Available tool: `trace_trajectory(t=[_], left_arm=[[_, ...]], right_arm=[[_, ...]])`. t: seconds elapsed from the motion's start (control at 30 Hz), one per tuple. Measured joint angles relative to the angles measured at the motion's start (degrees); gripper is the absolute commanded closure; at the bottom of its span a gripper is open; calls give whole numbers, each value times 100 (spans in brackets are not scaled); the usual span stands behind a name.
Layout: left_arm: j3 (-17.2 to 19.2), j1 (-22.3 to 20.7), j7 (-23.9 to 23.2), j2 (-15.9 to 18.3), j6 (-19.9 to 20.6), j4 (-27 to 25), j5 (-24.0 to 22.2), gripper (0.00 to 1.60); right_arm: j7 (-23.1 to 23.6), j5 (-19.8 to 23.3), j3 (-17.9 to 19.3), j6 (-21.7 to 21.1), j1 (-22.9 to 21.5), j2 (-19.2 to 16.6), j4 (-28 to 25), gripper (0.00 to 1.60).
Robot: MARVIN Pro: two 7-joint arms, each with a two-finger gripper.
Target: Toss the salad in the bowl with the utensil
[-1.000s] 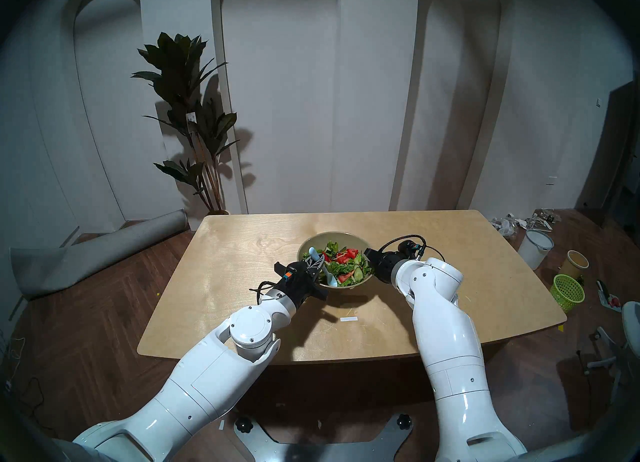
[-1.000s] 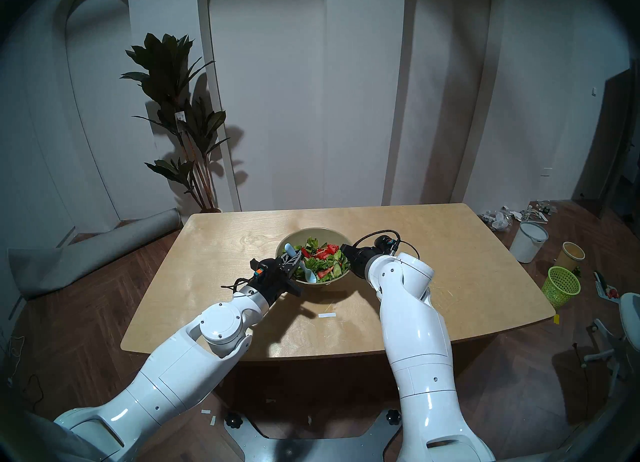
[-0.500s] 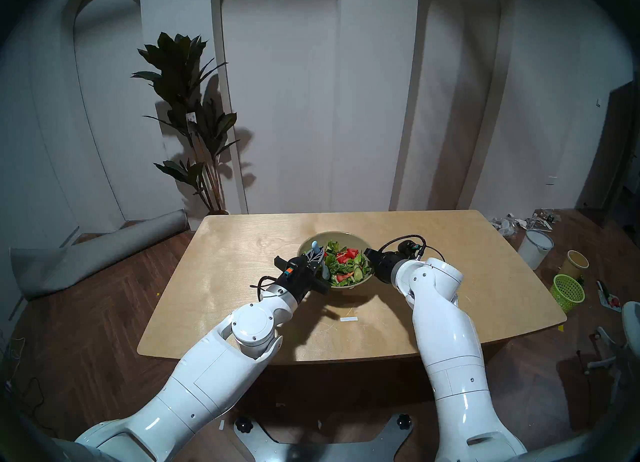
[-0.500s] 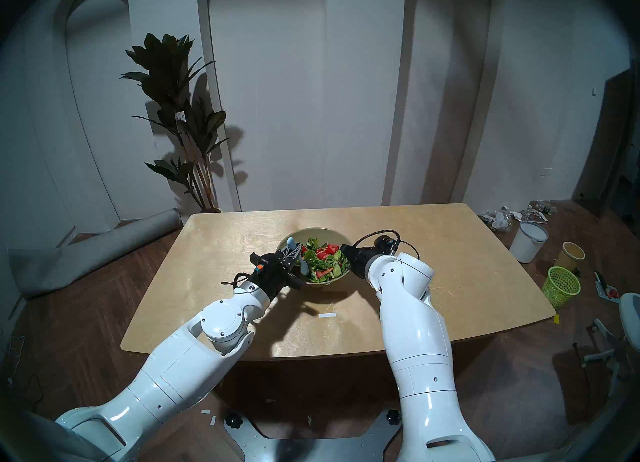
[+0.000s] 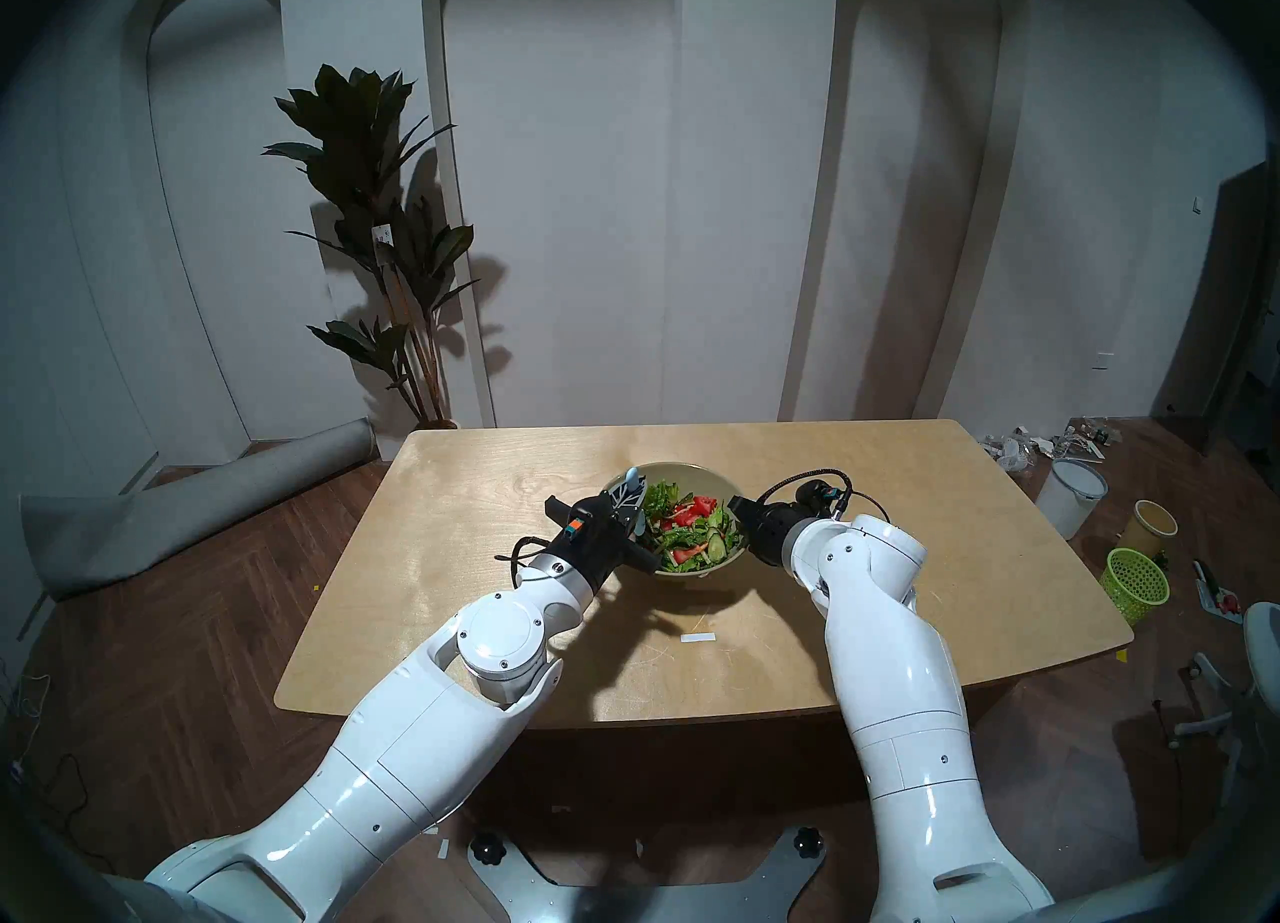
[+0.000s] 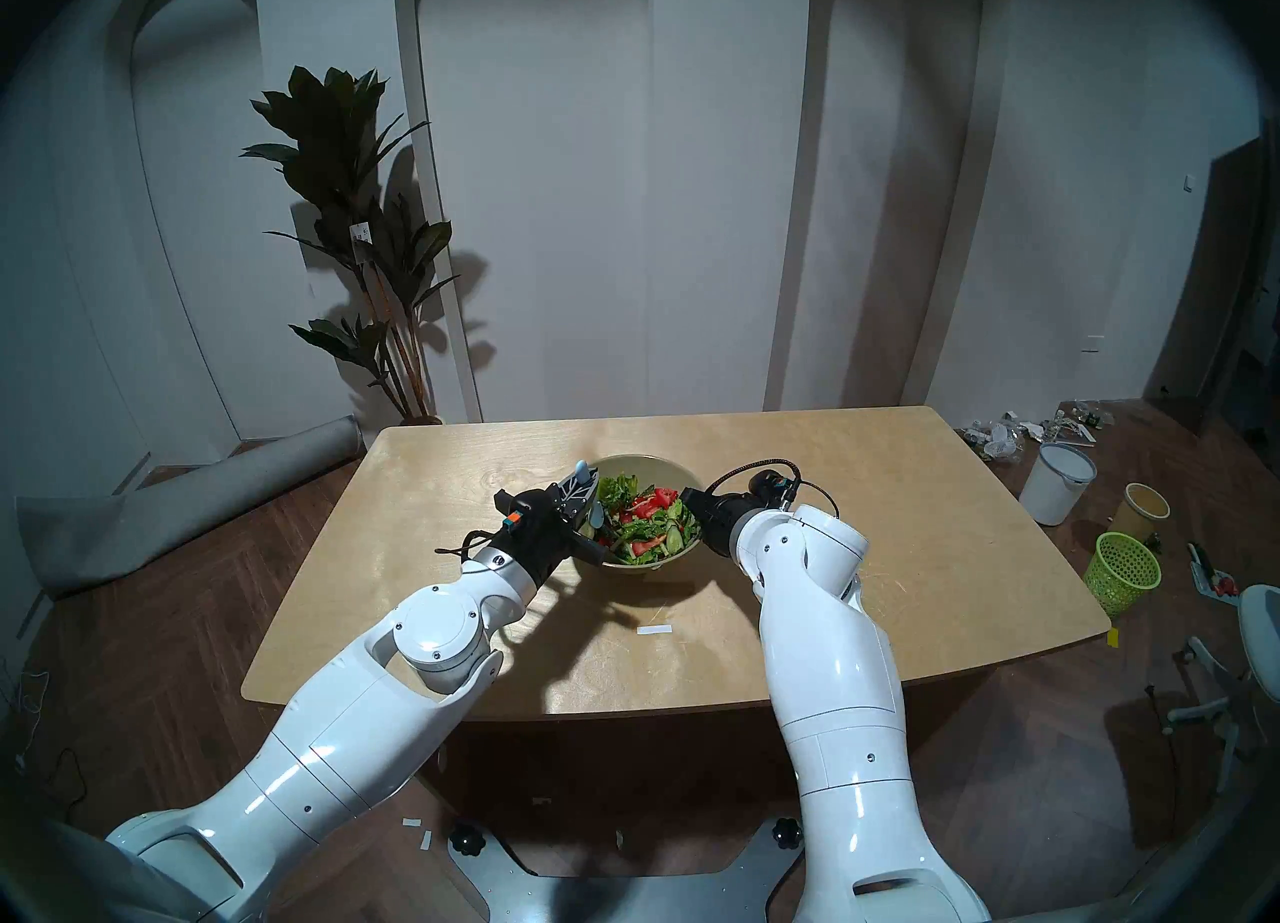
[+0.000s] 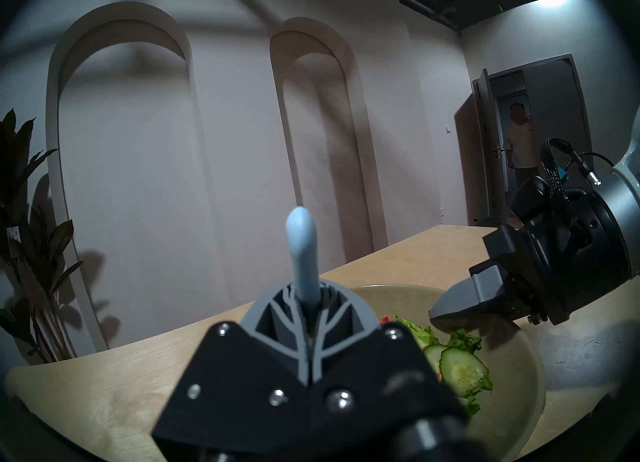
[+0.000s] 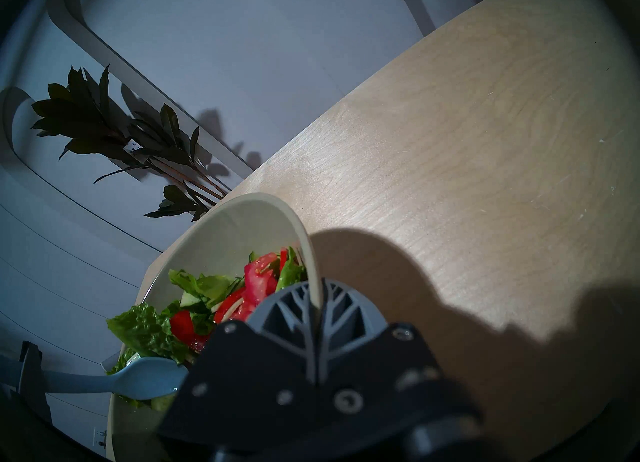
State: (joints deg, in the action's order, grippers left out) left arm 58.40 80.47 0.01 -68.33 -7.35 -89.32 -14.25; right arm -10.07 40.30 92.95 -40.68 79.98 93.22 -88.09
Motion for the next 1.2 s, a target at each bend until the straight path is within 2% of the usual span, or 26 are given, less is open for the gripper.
trace_trajectory(t=[0.2,0.63,0.77,0.8,0.9,1.2], left_arm=[[39,3,-98,32,139,-247,-152,160],[56,-22,-216,75,90,-441,-183,160],[53,-51,-259,74,22,-388,-146,160],[41,-139,-360,63,-145,-178,-31,160],[41,-147,-368,62,-159,-159,-20,160],[18,-430,-555,-34,-458,357,215,160]], right_arm=[[0,0,0,0,0,0,0,160],[0,0,0,0,0,0,0,160],[0,0,0,0,0,0,0,160],[0,0,0,0,0,0,0,160],[0,0,0,0,0,0,0,160],[0,0,0,0,0,0,0,160]])
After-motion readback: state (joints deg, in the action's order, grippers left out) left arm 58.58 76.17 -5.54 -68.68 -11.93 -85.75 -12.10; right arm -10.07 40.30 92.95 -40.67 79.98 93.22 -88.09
